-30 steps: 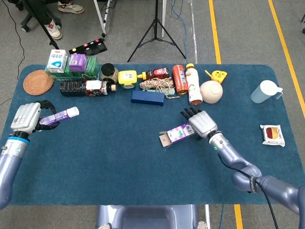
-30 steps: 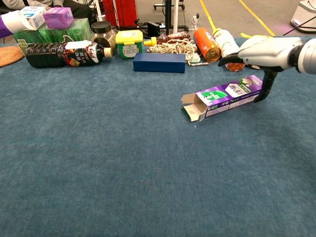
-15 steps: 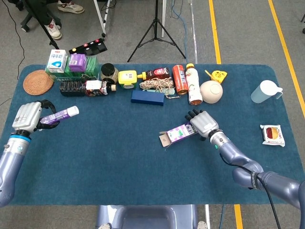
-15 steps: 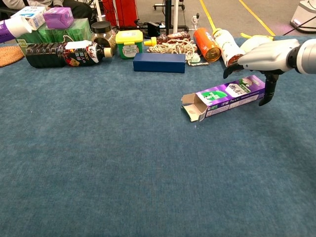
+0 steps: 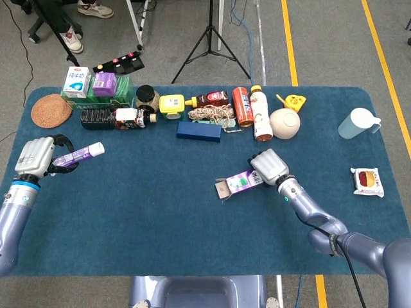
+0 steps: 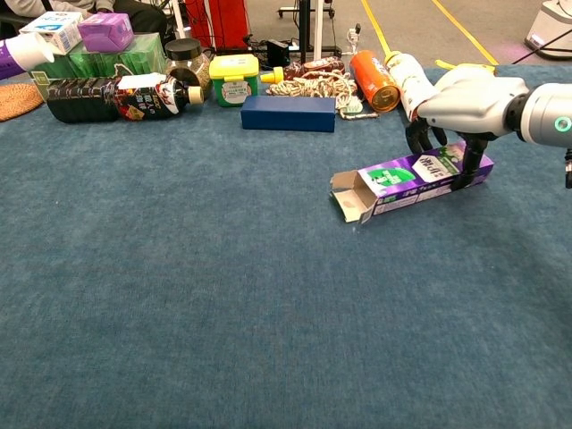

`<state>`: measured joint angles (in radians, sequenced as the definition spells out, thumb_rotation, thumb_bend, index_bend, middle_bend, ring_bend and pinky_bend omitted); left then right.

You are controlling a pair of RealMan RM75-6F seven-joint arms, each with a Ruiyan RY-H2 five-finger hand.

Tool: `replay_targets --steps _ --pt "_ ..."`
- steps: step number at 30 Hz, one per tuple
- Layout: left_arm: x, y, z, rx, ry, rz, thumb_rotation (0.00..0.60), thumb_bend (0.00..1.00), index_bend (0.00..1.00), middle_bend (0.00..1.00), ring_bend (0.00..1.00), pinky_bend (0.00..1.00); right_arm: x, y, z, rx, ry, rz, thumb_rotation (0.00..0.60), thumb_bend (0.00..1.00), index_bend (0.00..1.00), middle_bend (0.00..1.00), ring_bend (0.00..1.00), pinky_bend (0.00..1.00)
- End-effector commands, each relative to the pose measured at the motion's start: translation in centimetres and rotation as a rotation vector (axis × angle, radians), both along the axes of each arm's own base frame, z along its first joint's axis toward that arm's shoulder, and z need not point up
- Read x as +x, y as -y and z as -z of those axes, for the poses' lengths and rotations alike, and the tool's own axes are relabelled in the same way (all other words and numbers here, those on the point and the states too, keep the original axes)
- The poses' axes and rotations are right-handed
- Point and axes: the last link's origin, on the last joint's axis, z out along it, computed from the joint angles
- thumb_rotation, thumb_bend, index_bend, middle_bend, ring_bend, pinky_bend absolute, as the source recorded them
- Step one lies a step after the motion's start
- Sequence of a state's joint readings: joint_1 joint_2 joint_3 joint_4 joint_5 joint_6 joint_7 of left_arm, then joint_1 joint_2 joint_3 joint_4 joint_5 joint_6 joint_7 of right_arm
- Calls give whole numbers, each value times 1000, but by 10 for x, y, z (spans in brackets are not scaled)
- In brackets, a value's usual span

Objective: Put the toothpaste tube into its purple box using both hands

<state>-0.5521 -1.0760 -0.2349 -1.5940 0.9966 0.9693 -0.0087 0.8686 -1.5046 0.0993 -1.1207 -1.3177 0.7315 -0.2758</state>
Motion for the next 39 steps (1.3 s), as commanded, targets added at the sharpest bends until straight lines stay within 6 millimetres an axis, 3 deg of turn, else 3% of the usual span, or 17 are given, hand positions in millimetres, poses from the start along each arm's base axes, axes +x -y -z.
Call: replay_targets --steps 1,14,21,32,39 --pt "0 2 0 -3 -2 7 600 265 566 399 334 614 -2 -3 -2 -4 50 12 600 194 443 474 481 574" --pt "17 15 8 -47 3 91 600 264 566 399 334 613 9 -15 -27 -32 273 159 600 285 488 529 541 642" --pt "49 26 24 -123 -30 225 600 264 566 399 334 613 30 -30 -35 -85 324 189 600 298 492 535 547 647" --pt "110 22 44 -161 -114 323 600 265 566 398 334 610 62 -57 -16 -64 293 180 600 313 493 536 548 651" --pt "136 24 53 -176 -169 348 600 265 566 398 334 608 75 -57 -12 -67 317 208 600 313 493 536 548 655"
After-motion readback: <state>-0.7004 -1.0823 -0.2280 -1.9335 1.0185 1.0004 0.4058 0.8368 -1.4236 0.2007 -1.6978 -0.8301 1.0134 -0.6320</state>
